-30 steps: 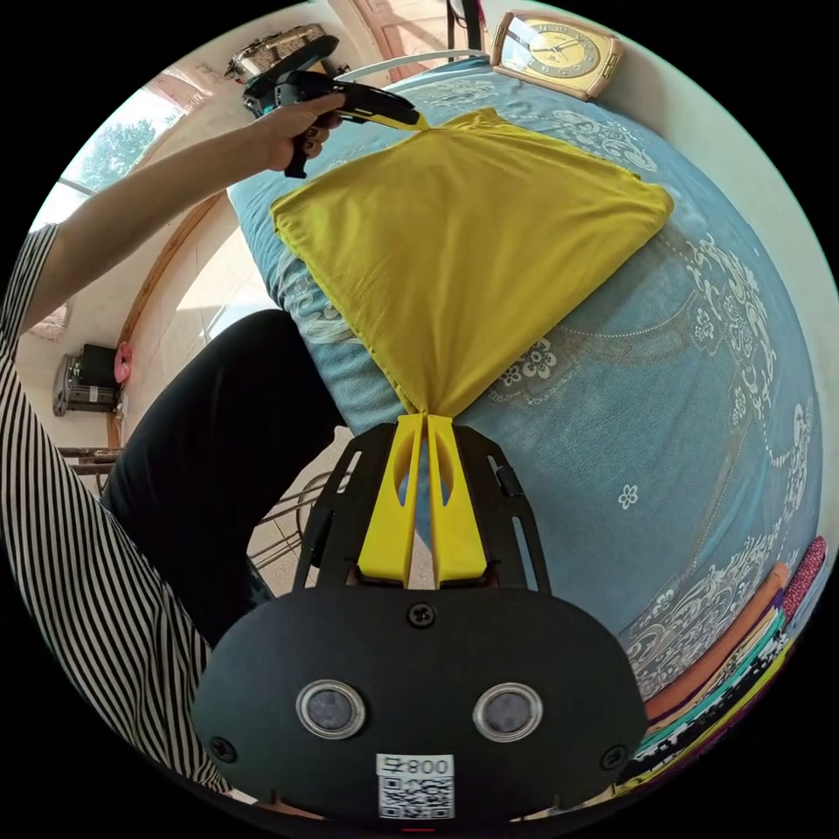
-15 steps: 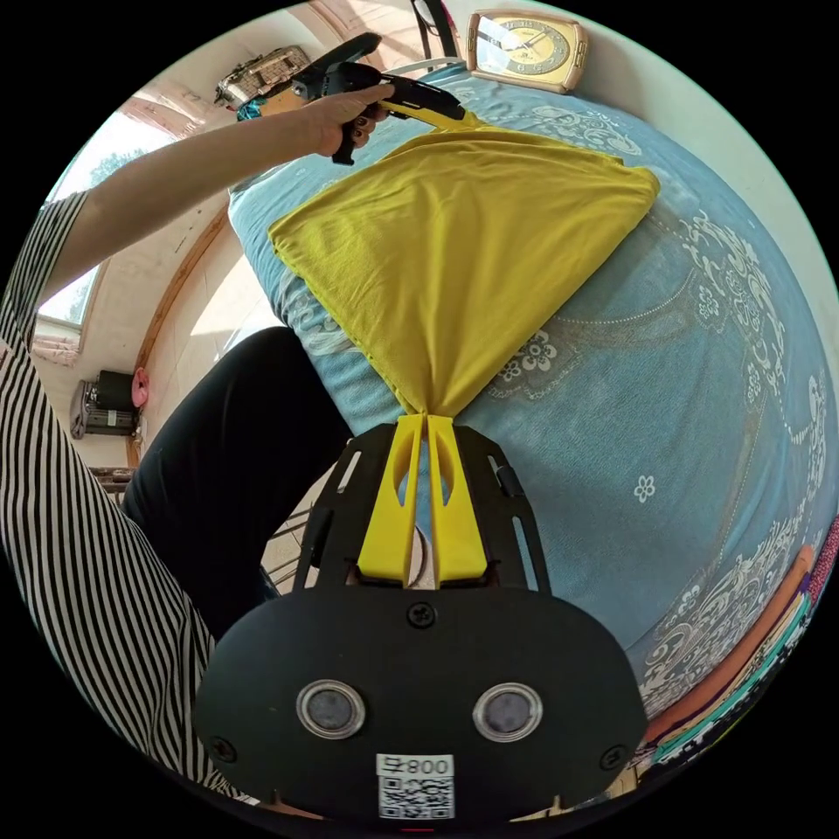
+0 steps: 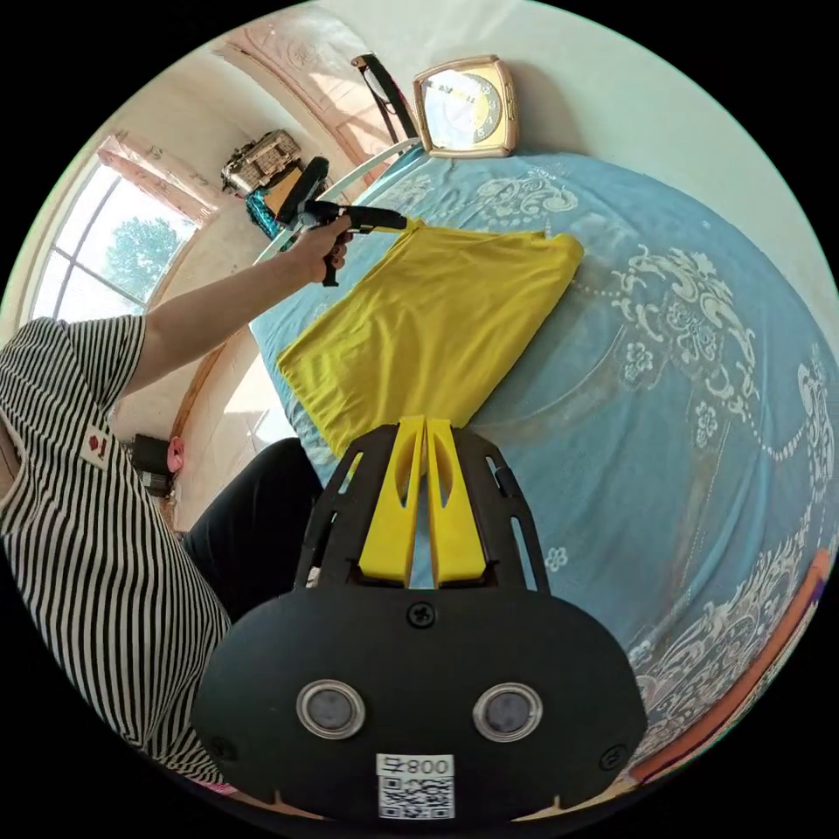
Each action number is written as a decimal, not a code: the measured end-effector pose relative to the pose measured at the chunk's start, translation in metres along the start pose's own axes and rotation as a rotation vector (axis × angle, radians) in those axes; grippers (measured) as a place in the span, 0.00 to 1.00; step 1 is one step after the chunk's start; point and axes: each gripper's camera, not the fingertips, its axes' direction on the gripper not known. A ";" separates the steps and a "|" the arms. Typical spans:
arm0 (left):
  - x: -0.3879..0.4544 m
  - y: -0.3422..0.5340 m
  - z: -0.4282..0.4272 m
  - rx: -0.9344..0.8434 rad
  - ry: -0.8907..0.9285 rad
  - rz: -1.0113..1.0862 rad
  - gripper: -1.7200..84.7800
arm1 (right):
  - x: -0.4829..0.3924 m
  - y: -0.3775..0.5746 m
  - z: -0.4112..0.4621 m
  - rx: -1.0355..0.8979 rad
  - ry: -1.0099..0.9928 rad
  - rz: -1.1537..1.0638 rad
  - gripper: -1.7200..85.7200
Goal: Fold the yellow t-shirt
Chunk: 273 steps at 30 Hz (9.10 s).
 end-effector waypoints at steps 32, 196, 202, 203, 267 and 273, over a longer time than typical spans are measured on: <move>0.027 0.079 -0.058 0.144 0.007 -0.164 0.02 | 0.101 -0.137 0.157 -0.001 0.070 0.157 0.02; 1.191 -0.161 -0.558 0.184 1.206 0.487 0.05 | 0.566 0.962 -0.801 1.038 -0.145 0.345 0.03; 1.355 -0.137 -0.422 -0.159 1.084 0.499 0.05 | 0.691 1.143 -0.749 0.918 -0.124 0.774 0.03; 1.378 -0.128 -0.389 -0.265 1.020 0.482 0.05 | 0.715 1.179 -0.725 0.917 -0.178 0.862 0.03; 1.551 -0.355 -0.341 -0.316 0.581 0.475 0.02 | 0.660 0.896 -0.561 0.632 0.157 0.755 0.02; 1.505 -0.338 -0.391 -0.254 0.681 0.535 0.02 | 0.548 0.903 -0.594 0.737 0.355 0.633 0.02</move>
